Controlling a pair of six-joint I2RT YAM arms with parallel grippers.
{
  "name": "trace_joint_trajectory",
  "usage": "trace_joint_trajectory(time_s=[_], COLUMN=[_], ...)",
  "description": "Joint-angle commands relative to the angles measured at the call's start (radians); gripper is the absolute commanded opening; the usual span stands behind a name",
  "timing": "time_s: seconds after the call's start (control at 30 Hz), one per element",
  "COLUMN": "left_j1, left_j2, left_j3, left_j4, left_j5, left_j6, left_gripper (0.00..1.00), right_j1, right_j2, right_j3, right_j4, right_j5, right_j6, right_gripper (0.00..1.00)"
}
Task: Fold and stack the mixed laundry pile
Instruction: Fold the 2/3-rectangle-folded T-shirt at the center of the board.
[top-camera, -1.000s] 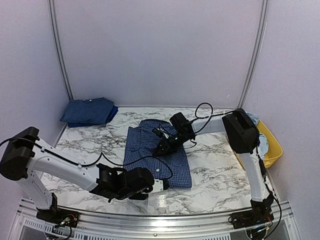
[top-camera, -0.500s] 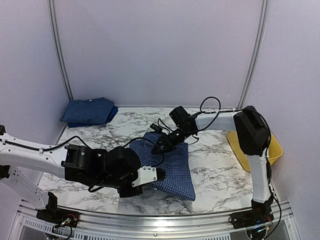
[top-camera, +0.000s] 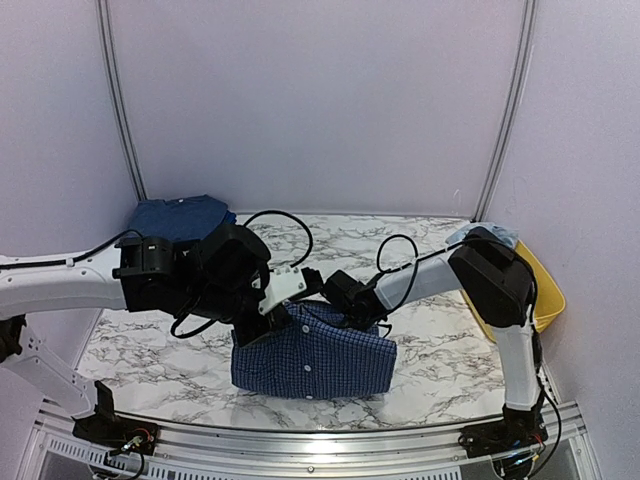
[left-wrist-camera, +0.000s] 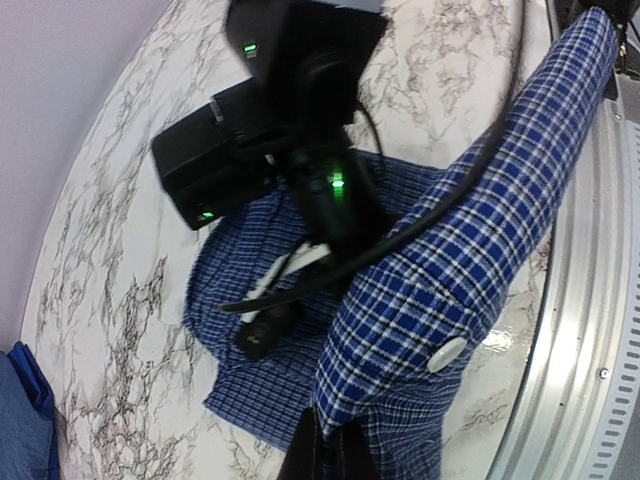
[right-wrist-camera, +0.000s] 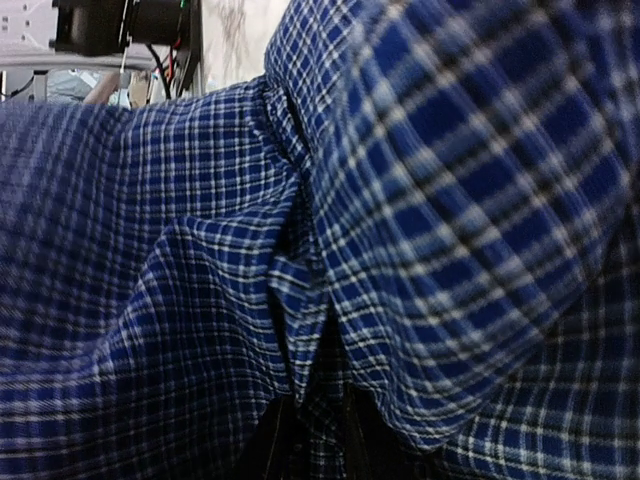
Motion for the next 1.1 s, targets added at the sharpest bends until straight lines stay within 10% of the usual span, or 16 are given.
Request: trace_joint_trajectory(time_s=[0.0,0.5,1.07], left_j1=[0.057,0.14,0.401], left_j2=[0.024,0.124,0.562], left_j3=[0.025,0.019,0.329], left_j4=[-0.025,-0.026,-0.005], left_j5=[0.051,0.238,0.351], left_j6=[0.03,0.106,0.173], left_gripper=[0.0,0.0,0.05], right_j1=[0.035,-0.215,-0.519], right_j2=[-0.053,-0.084,-0.33], right_j3=[-0.058,0.371,-0.054], right_j4=[-0.046,-0.254,0.041], right_j5=[0.077,0.164,0.105], right_j6=[-0.026,-0.018,0.191], right_gripper=[0.2,0.48,0.65])
